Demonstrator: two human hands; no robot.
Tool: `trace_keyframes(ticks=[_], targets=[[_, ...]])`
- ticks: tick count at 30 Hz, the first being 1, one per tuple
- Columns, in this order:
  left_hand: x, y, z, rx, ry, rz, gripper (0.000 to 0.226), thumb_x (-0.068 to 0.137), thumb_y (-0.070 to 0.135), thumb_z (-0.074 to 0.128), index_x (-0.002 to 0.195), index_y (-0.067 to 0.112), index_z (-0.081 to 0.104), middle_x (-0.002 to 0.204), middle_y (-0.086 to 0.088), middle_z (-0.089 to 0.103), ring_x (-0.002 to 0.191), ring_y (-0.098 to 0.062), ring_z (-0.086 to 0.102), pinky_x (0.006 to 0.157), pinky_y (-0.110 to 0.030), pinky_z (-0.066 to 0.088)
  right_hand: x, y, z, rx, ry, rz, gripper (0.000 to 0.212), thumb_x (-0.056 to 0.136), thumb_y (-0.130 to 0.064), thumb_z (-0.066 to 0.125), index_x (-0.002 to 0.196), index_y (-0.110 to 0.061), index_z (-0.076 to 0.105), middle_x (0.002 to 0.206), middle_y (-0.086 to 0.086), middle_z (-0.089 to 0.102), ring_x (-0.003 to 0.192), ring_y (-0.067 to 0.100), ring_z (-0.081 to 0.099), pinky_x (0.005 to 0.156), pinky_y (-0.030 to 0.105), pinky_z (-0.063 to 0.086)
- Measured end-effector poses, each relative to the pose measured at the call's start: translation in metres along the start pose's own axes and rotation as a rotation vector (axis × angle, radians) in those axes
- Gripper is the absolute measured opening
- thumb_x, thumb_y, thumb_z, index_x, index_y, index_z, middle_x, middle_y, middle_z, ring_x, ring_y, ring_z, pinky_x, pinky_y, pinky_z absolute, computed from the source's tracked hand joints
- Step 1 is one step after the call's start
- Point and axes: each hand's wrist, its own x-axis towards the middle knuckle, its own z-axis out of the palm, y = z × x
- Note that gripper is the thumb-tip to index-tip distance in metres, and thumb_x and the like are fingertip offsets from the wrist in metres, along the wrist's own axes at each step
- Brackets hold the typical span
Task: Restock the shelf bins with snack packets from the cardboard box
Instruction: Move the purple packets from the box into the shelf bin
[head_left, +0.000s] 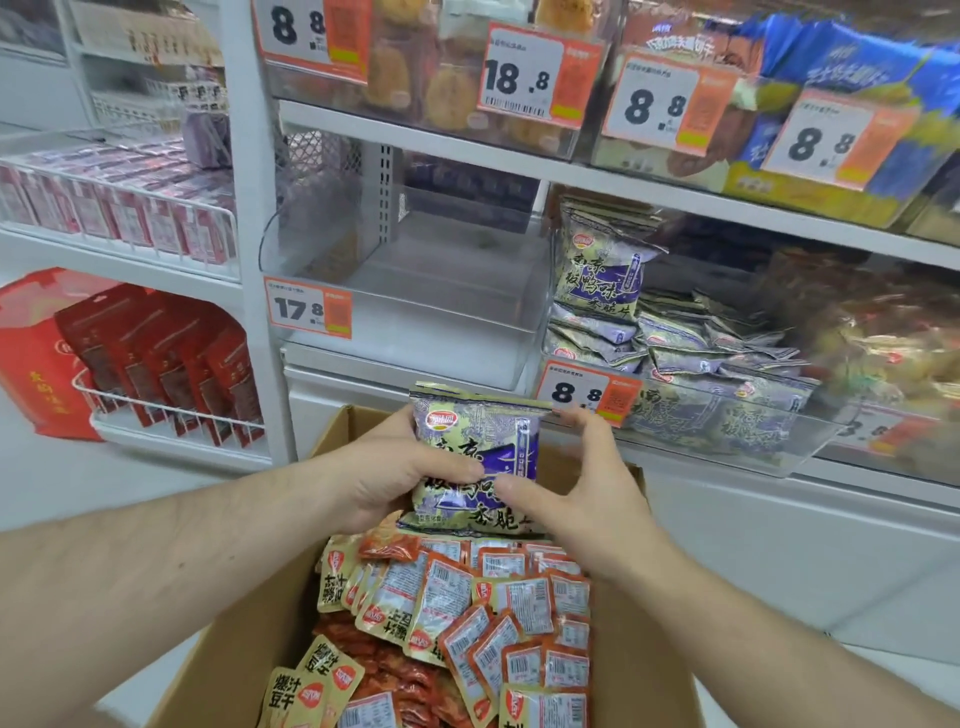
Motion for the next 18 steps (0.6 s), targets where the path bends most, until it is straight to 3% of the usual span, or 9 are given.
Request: trace_keyframes(ticks=[2,3,5,7,9,13,14,16,18], targets=[[-0.001,0.006,0.008,0.032,-0.058,0.01,0.078,0.058,0.0,0.085,0.13,0.008,0.054,0.112,-0.015,0.073,0.103,-0.032,0.071,0.083,-0.042,0.059,0.008,-0.004,-0.01,0.131,-0.158,0.12,0.128,0.045,-0.069,0.077,0.151,-0.024,0.022,0.129,-0.02,0.047,0.118,0.0,0.049,0.093,0.017,0.04],[-0.001,0.009,0.013,0.038,-0.08,0.02,0.078,0.057,0.002,0.084,0.13,0.008,0.055,0.114,-0.016,0.072,0.105,-0.033,0.07,0.085,-0.043,0.059,0.012,-0.003,-0.014,0.185,-0.224,0.15,0.124,0.044,-0.065,0.078,0.147,-0.018,0.028,0.122,-0.02,0.057,0.108,-0.003,0.059,0.086,0.012,0.045],[0.0,0.016,0.022,0.016,-0.117,0.037,0.07,0.062,0.004,0.079,0.128,0.006,0.057,0.114,-0.018,0.071,0.105,-0.035,0.07,0.08,-0.039,0.06,0.017,0.0,-0.021,0.295,-0.291,0.166,0.096,0.055,-0.048,0.084,0.134,-0.009,0.046,0.104,-0.014,0.072,0.09,-0.002,0.069,0.074,0.011,0.05],[0.004,0.025,0.033,-0.022,-0.139,0.032,0.066,0.064,0.007,0.077,0.127,0.005,0.058,0.112,-0.019,0.072,0.098,-0.033,0.071,0.072,-0.036,0.059,0.019,0.002,-0.029,0.392,-0.28,0.169,0.064,0.07,-0.026,0.087,0.125,-0.01,0.057,0.103,-0.003,0.076,0.094,0.01,0.072,0.079,0.02,0.053],[0.008,0.037,0.05,-0.045,-0.154,0.024,0.066,0.066,0.008,0.082,0.127,0.006,0.058,0.11,-0.018,0.073,0.093,-0.031,0.073,0.068,-0.036,0.059,0.019,0.002,-0.043,0.506,-0.244,0.187,0.045,0.075,-0.01,0.08,0.117,-0.009,0.064,0.104,0.005,0.076,0.093,0.018,0.072,0.081,0.028,0.056],[0.026,0.064,0.093,0.019,-0.122,0.011,0.035,0.081,0.017,0.077,0.113,0.011,0.063,0.097,-0.01,0.077,0.082,-0.023,0.075,0.064,-0.029,0.06,0.025,0.001,-0.085,0.671,-0.227,0.299,0.03,0.066,-0.013,0.077,0.096,-0.009,0.076,0.102,0.016,0.075,0.085,0.026,0.073,0.081,0.037,0.058],[0.031,0.07,0.104,0.034,-0.119,0.007,0.031,0.084,0.021,0.077,0.111,0.013,0.063,0.096,-0.008,0.077,0.084,-0.023,0.075,0.068,-0.03,0.061,0.027,0.001,-0.097,0.674,-0.234,0.332,0.028,0.063,-0.016,0.078,0.09,-0.009,0.078,0.101,0.016,0.075,0.083,0.027,0.073,0.082,0.039,0.058],[0.046,0.078,0.121,0.095,-0.107,0.021,0.04,0.081,0.041,0.078,0.111,0.019,0.064,0.098,0.001,0.077,0.096,-0.026,0.073,0.091,-0.038,0.057,0.034,0.002,-0.12,0.674,-0.221,0.363,0.035,0.061,-0.019,0.076,0.093,-0.007,0.077,0.103,0.017,0.074,0.083,0.029,0.072,0.079,0.04,0.058],[0.064,0.088,0.132,0.185,-0.031,0.094,0.036,0.086,0.058,0.065,0.105,0.027,0.064,0.095,0.013,0.073,0.093,-0.017,0.065,0.101,-0.038,0.048,0.045,0.005,-0.146,0.676,-0.153,0.371,0.038,0.064,-0.022,0.073,0.099,-0.007,0.076,0.106,0.016,0.074,0.085,0.03,0.07,0.075,0.038,0.058]])
